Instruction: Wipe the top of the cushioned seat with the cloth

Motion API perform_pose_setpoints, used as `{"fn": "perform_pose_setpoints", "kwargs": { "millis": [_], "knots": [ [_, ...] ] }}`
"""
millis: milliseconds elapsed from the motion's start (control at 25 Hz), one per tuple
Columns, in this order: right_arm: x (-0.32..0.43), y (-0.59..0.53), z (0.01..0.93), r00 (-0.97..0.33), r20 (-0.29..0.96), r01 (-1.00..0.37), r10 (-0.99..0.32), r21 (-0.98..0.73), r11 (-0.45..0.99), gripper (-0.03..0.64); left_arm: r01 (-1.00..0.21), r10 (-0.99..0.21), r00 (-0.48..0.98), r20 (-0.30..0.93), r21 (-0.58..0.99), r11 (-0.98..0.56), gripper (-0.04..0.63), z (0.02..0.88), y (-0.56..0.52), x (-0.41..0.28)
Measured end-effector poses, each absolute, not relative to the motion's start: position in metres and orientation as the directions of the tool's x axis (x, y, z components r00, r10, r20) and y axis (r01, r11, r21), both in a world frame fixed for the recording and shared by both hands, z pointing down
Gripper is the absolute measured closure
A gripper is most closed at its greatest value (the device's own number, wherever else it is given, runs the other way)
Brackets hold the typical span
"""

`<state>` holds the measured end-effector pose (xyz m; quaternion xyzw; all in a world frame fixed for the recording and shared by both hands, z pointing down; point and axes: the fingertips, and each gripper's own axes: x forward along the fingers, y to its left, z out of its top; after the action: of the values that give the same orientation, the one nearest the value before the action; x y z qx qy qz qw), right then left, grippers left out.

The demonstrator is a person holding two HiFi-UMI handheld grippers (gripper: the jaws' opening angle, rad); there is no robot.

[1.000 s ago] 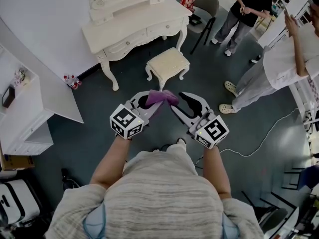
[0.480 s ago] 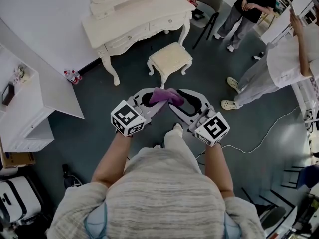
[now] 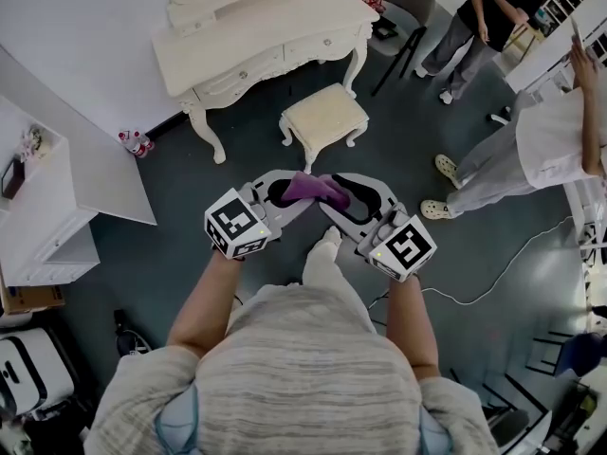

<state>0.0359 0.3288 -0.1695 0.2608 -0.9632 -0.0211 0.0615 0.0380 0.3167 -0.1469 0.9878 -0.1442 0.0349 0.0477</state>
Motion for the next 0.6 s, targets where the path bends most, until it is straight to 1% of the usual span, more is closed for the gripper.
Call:
{"fn": "perform_pose_setpoints", "kwargs": {
  "millis": [280, 440, 600],
  "knots": [
    [0.058, 0.265, -0.169, -0.888, 0.103, -0.445, -0.448, 0.047, 0.894, 0.46, -0.265, -0.256, 0.963, 0.085, 0.104, -0.959, 0.557, -0.147, 0.253, 0.062],
    [0.072, 0.242, -0.18, -0.932, 0.079, -0.353, -0.353, 0.017, 0.936, 0.503, -0.191, -0.184, 0.981, 0.065, 0.144, -0.971, 0.557, -0.157, 0.228, 0.082],
    [0.086, 0.221, -0.191, -0.957, 0.074, -0.282, -0.282, 0.012, 0.959, 0.505, -0.117, -0.107, 0.992, 0.064, 0.171, -0.978, 0.557, -0.167, 0.208, 0.099]
  ]
}}
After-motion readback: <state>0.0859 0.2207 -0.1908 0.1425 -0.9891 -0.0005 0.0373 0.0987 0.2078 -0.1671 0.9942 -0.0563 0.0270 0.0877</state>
